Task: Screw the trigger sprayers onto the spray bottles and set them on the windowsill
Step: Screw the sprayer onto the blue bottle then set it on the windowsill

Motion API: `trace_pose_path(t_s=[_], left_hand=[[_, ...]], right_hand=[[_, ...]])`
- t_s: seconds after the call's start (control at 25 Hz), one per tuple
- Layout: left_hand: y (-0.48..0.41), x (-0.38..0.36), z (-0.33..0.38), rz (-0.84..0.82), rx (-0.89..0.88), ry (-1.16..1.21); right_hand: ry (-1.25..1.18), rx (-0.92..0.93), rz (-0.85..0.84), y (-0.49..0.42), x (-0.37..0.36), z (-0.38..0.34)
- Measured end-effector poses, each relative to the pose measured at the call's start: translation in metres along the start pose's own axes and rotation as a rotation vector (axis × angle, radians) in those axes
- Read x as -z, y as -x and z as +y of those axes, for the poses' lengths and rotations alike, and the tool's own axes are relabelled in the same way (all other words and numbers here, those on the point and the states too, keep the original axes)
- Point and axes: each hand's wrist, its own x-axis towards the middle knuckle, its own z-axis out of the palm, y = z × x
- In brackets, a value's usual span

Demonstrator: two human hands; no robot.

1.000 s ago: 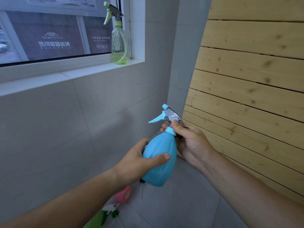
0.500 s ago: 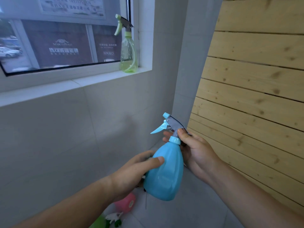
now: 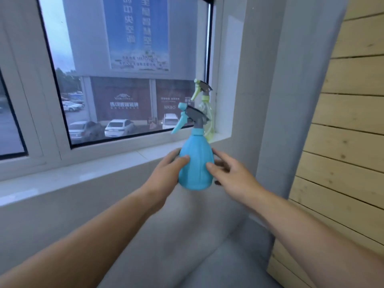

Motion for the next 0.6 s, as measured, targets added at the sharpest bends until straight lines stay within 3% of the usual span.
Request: trace_pose_path(t_s=[0.2,0.6], left_hand=[[-0.081,0.022,0.041,0.024,-0.085,-0.159],[-0.151,0.041,0.02,0.18,-0.047,-0.243]], right_hand=[[0.028,0.054,0.043,-0.095,-0.01,-0.023],[0.017,0.027,0.112,-0.167,-0.042,0.006]])
